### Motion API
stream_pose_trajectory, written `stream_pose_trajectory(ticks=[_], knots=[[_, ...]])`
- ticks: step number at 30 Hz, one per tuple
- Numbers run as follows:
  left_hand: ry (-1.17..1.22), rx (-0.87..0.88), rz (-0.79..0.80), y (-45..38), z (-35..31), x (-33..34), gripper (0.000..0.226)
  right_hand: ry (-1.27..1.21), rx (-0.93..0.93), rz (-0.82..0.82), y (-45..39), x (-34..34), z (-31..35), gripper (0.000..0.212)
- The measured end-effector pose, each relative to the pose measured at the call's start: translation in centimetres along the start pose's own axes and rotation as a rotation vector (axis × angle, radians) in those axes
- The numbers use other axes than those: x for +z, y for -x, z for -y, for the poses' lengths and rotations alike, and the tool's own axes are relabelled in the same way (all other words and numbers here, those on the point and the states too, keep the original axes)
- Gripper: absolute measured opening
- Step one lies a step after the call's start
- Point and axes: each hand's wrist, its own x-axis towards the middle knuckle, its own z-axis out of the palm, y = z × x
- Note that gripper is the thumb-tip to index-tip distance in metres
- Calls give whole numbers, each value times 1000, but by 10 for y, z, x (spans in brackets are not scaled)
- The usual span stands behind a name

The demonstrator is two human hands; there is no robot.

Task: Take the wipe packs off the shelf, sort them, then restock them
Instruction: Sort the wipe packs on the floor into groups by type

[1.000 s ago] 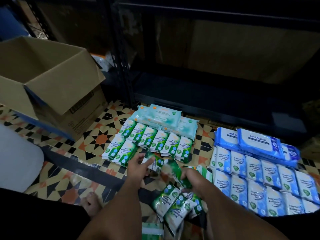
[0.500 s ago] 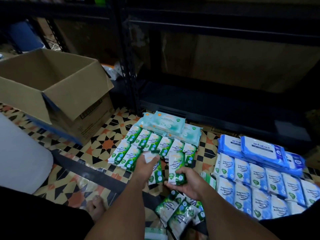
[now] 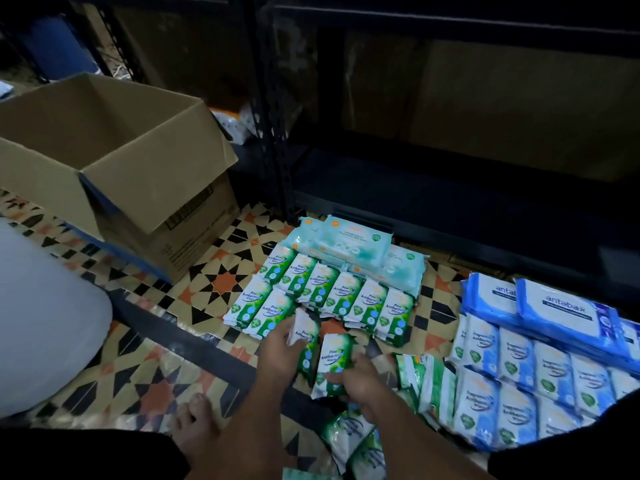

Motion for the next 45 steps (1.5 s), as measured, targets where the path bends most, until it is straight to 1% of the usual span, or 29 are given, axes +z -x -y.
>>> stream_pose_trajectory(ticks=[2,6,8,11,13,15,17,19,23,26,30,34,39,43,45], knots=[[-56,76,-76,2,5,3,48,33,-42,-29,-8,14,-2,51],[-182,192,-86,-2,13,11,45,62,-105,-151,-20,29,-8,41],[-330,246,-71,-8,21,17,45,110,-135,-174,-25,30,-10,36],[-681,359,-74,-15,34,23,51,203,-180,-221,-30,32,-13,32],[-845,356,-81,-14,39,24,60,287,-205,-291,-34,33,-13,30],[-923,331,-77,-11,43,24,63,393,-233,-372,-37,34,-14,31],[-941,333,-94,-10,51,22,55,461,-229,-428,-37,33,-12,32],[-938,364,-114,-10,59,16,48,433,-235,-437,-39,32,-13,31],[-980,433,-101,-18,70,10,50,260,-238,-398,-44,35,-16,33],[-1009,435,-61,-32,74,8,51,143,-215,-354,-42,35,-9,36],[-1035,433,-12,-40,75,6,52,133,-213,-333,-42,35,-4,45],[-1003,417,11,-37,73,5,54,97,-189,-305,-41,35,4,55],[-992,416,45,-33,70,4,57,103,-175,-277,-41,36,11,52],[-999,382,87,-33,67,3,59,97,-147,-244,-40,33,15,47],[-975,370,123,-32,61,0,66,92,-133,-220,-40,29,15,42]])
